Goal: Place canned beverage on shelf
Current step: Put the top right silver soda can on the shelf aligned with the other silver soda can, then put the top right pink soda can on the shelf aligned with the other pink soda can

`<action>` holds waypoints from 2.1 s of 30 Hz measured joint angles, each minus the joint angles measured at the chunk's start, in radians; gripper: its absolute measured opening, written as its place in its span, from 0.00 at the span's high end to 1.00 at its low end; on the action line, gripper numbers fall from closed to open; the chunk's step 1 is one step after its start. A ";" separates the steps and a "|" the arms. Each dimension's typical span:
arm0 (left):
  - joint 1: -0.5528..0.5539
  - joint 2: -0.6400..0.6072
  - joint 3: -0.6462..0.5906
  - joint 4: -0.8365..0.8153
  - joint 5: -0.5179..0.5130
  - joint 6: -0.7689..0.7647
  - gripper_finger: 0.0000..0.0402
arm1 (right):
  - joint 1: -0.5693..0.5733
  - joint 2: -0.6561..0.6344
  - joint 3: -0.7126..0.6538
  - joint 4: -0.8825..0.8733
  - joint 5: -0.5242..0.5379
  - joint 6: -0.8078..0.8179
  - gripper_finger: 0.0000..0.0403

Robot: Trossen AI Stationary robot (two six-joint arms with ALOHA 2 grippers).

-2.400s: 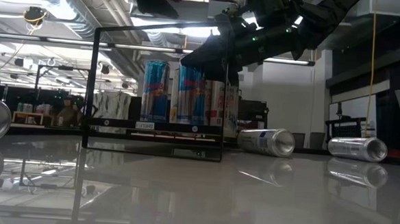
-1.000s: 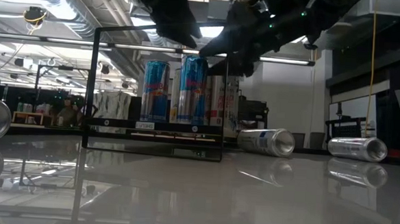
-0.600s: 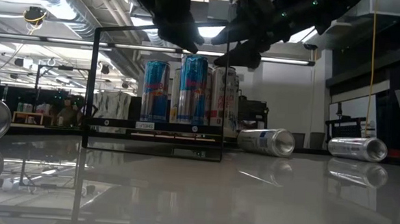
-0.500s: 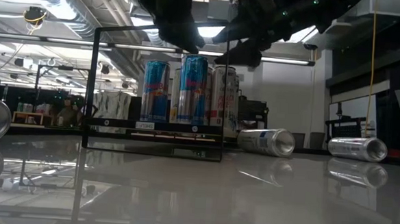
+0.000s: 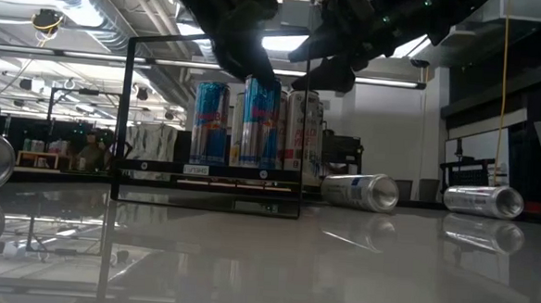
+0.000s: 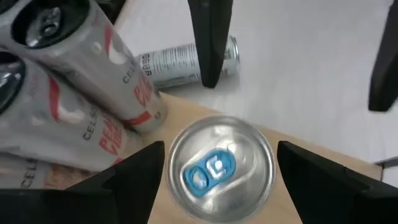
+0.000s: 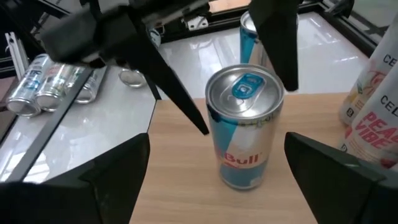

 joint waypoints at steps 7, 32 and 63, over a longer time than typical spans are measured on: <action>0.000 0.003 0.000 -0.008 -0.029 0.014 0.24 | 0.000 0.000 0.000 -0.013 0.000 0.000 0.09; 0.006 0.001 0.000 -0.101 -0.167 0.028 0.24 | 0.000 0.001 0.000 -0.017 0.000 0.000 0.09; -0.029 -0.151 0.000 -0.095 -0.175 0.024 0.24 | -0.291 -0.306 0.070 -0.859 0.319 0.352 0.09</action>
